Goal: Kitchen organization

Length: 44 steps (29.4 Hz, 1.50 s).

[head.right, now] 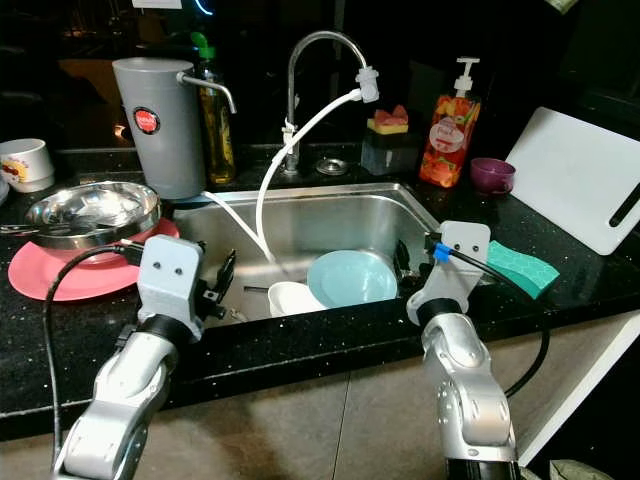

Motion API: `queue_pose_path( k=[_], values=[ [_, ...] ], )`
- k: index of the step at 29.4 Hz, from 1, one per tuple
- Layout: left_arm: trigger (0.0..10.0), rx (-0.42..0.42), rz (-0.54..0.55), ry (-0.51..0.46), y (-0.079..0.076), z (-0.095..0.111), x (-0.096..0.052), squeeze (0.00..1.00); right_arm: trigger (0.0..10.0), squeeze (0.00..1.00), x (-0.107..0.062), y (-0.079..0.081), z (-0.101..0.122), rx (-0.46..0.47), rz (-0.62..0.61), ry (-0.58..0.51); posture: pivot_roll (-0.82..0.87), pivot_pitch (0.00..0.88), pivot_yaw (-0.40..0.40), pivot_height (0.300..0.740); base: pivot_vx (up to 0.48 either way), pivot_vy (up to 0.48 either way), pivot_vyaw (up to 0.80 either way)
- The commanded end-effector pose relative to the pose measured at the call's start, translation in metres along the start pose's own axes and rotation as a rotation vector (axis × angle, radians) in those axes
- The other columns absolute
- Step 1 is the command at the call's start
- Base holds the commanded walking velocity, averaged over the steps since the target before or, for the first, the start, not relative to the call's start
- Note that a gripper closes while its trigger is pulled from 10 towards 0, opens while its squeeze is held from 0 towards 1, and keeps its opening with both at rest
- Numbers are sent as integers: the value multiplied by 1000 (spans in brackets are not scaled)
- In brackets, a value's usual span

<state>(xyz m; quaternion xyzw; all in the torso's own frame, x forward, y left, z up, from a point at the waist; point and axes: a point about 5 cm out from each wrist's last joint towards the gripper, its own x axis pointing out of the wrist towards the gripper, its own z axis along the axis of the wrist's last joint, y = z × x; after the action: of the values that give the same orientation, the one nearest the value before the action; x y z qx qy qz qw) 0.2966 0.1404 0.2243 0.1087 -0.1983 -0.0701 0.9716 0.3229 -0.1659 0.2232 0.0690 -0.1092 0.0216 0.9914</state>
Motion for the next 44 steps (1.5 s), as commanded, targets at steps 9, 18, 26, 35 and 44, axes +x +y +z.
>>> queue_pose_path(
  k=[9, 18, 26, 35, 44],
  values=[
    [10000, 3, -14, 9, -3, -2, 0, 0, 10000, 0, -2, -3, -2, 0, -15, 8, 125, 56, -68, 740, 0, 0, 0],
    [10000, 0, -13, 11, -3, -3, -1, 0, 10000, 0, -2, -4, -2, 0, -21, 6, 126, 59, -67, 740, 0, 0, 0],
    [10000, -3, -6, 12, -2, -4, 0, 0, 10000, 0, 0, -4, -1, -2, -21, 4, 124, 59, -74, 740, 0, 0, 0],
    [10000, -2, 0, 12, -2, -4, 0, 0, 10000, 0, 2, -3, 0, -1, -17, 1, 128, 58, -77, 740, 0, 0, 0],
    [10000, -11, -10, 9, -5, -4, 2, 0, 10000, 0, 0, -4, 1, -2, -25, -2, 113, 61, -66, 740, 0, 0, 0]
  ],
)
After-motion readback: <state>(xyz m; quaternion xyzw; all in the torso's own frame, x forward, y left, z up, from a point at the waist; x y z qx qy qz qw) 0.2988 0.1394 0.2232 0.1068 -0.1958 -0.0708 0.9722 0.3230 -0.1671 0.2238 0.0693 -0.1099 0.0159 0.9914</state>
